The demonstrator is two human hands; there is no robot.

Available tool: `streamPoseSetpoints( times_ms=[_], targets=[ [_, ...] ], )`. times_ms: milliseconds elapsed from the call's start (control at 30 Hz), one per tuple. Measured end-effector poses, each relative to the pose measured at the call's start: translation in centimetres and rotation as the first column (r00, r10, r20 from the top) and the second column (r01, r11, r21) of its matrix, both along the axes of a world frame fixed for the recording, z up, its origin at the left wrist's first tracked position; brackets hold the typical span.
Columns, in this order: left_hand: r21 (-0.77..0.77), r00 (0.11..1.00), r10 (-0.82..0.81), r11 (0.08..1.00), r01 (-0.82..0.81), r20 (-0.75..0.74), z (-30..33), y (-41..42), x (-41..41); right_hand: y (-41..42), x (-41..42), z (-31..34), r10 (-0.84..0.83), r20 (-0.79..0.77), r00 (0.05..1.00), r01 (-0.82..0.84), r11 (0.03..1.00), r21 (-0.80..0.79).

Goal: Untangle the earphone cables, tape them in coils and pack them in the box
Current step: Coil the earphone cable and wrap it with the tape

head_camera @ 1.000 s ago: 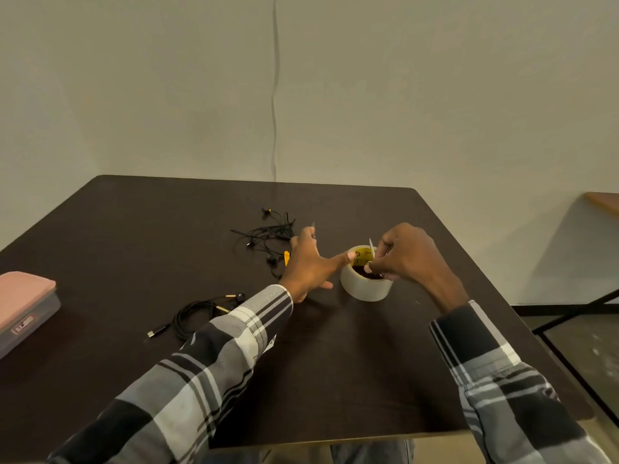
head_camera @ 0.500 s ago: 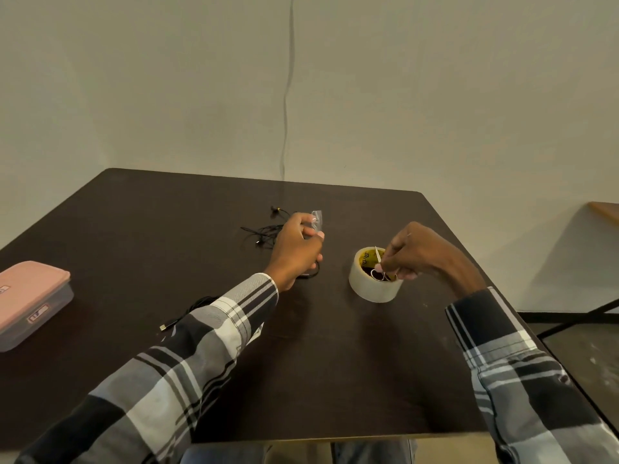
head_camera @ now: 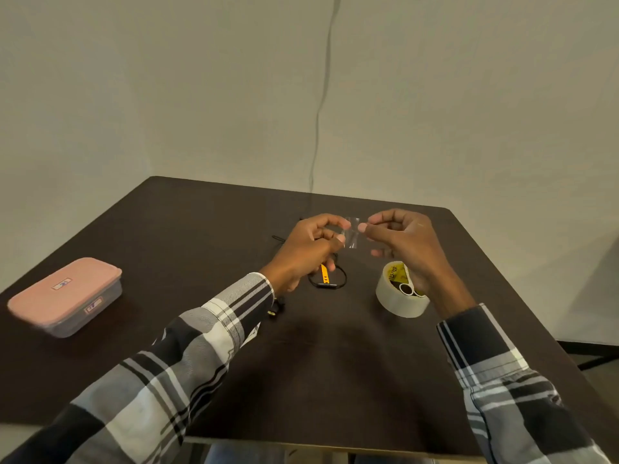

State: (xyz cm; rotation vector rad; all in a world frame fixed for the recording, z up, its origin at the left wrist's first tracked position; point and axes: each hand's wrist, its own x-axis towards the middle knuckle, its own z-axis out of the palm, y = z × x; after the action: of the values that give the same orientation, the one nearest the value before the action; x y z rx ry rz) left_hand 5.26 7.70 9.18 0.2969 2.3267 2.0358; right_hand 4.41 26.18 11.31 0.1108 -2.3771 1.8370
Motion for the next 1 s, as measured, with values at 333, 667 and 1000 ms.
streamPoseSetpoints(
  times_ms=[333,667,1000],
  targets=[
    [-0.038,0.999,0.032,0.999,-0.033,-0.043,0.6,-2.6,1.1,-3.3,-0.2,0.5,0.03,-0.015,0.999,-0.03,0.999,-0.032],
    [-0.108,0.997,0.061,0.992,-0.066,-0.044,-0.2,-4.3,0.3,-5.0,0.2,1.3,0.076,-0.046,0.996,-0.077,0.996,-0.04],
    [-0.506,0.982,0.176,0.842,-0.189,-0.075,-2.8,-12.4,0.1,-5.7,1.8,0.8,0.191,0.0,0.982,-0.188,0.964,-0.189]
  ],
)
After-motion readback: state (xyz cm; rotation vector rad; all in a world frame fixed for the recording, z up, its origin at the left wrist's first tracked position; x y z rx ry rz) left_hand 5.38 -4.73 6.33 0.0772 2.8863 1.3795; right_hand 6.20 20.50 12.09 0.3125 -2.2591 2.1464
